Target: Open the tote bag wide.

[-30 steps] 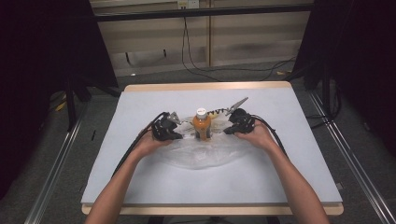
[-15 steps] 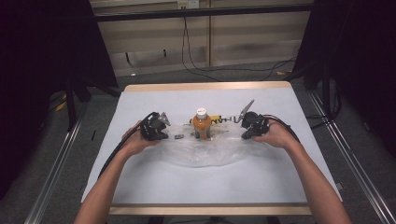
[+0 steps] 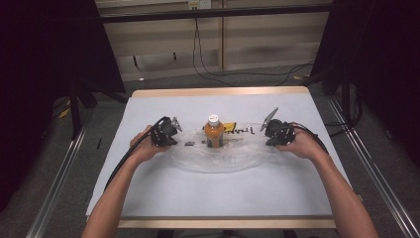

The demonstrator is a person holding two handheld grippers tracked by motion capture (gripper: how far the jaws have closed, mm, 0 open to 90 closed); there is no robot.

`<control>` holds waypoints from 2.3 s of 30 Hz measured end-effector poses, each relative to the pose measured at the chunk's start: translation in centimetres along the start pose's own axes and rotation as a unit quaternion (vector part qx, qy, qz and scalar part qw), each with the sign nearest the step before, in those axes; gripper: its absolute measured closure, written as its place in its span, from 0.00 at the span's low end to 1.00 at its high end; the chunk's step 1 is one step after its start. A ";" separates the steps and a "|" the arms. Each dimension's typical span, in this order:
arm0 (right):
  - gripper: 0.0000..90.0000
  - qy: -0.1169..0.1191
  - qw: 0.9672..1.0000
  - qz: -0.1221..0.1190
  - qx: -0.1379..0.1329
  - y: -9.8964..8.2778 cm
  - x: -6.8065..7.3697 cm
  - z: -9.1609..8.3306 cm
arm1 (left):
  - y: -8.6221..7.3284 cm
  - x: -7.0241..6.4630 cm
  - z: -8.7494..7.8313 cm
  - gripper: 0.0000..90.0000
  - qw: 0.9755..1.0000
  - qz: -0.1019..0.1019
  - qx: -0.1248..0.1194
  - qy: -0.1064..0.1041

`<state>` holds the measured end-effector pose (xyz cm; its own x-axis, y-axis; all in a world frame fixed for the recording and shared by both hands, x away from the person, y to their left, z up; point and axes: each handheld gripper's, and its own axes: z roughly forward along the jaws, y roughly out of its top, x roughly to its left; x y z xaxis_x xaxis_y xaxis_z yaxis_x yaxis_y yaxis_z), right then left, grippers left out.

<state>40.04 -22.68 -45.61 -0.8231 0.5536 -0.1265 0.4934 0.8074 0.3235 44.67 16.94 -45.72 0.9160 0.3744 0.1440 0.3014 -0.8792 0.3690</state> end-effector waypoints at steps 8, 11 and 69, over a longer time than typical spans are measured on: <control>1.00 -0.014 1.000 -0.008 0.005 0.0 0.3 0.0 | 0.2 0.6 0.3 1.00 1.000 -0.001 0.003 0.021; 1.00 0.024 1.000 -0.004 -0.003 -0.8 0.4 -0.4 | 0.4 0.8 0.4 1.00 1.000 -0.002 0.010 0.027; 1.00 0.069 0.956 0.065 -0.279 0.2 1.1 -4.5 | -0.6 -4.5 -4.5 1.00 0.964 -0.040 -0.249 -0.084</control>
<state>37.99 -22.87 -41.43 -0.8140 0.5776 0.0614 0.3982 0.4780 0.7829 39.14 17.08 -42.42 0.9376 0.3454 -0.0391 0.2472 -0.5832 0.7738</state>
